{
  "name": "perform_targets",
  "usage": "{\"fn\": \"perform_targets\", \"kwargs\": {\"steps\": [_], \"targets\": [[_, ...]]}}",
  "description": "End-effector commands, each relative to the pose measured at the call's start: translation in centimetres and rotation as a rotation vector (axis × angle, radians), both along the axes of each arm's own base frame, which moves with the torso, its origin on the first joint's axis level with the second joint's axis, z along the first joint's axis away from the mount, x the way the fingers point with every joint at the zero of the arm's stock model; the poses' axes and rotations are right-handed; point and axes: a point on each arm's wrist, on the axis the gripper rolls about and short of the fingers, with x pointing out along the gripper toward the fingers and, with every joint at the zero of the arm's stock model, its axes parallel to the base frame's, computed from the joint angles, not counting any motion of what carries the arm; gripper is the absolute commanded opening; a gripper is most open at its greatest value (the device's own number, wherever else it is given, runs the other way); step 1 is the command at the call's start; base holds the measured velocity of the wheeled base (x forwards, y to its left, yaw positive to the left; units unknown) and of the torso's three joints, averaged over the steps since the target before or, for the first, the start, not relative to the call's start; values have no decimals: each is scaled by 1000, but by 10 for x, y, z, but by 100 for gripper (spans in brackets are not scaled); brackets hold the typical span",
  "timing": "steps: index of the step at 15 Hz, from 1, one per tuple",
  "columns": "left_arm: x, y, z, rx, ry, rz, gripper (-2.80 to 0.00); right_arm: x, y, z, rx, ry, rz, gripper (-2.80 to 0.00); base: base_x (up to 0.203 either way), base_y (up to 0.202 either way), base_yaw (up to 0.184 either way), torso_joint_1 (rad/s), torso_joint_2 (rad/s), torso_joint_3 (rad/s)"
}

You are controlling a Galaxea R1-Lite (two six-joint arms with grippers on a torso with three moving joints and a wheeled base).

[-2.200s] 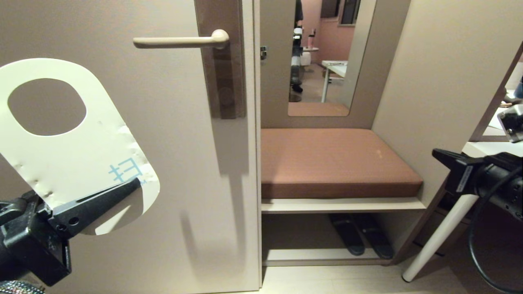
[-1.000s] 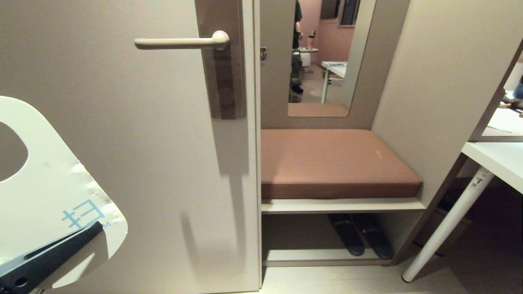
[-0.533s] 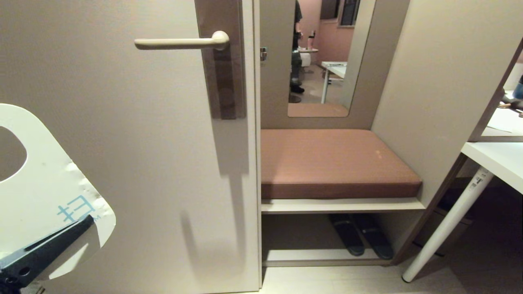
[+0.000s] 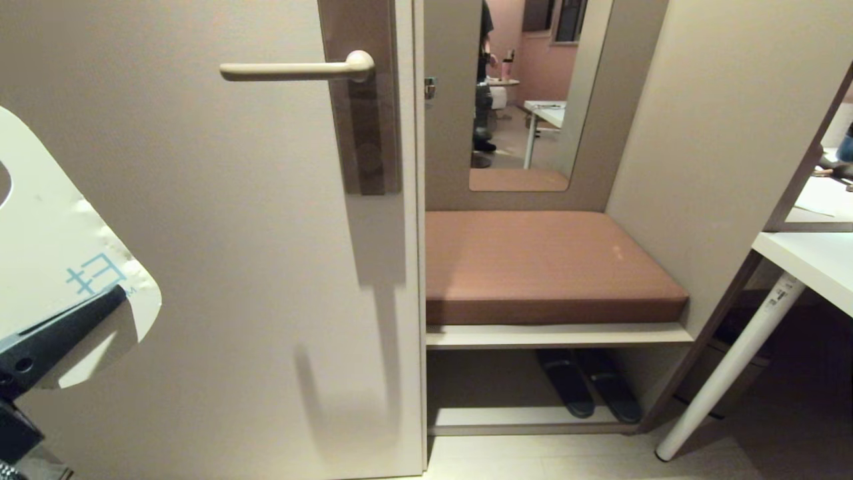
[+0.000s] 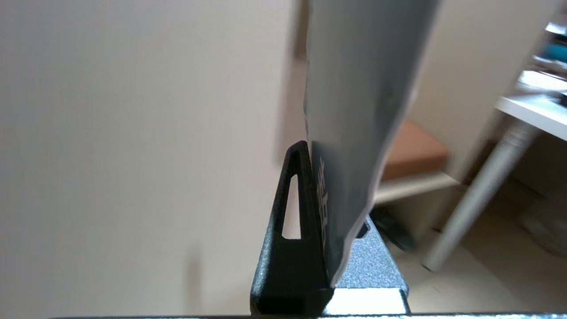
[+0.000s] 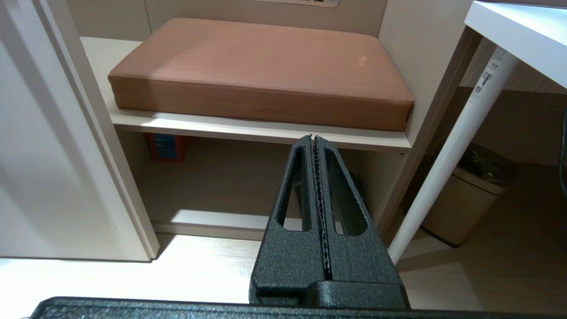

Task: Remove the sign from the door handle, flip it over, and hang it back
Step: Hang the sign back with the other side facing out

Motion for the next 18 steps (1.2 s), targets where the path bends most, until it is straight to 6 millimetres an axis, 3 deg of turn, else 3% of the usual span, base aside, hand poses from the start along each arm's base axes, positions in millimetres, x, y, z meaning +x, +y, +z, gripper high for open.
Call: {"fn": "perform_targets", "kwargs": {"steps": [1, 6, 11, 18], "targets": [[15, 1, 9, 23, 3, 50, -280, 0, 0, 0, 0, 1, 1, -280, 0, 0, 0, 0, 0, 0], [37, -5, 25, 152, 40, 74, -280, 0, 0, 0, 0, 2, 1, -280, 0, 0, 0, 0, 0, 0], [83, -14, 43, 189, 102, 187, -280, 0, 0, 0, 0, 0, 1, -280, 0, 0, 0, 0, 0, 0], [126, -25, 61, 210, 93, 216, -280, 0, 0, 0, 0, 2, 1, -280, 0, 0, 0, 0, 0, 0]]}}
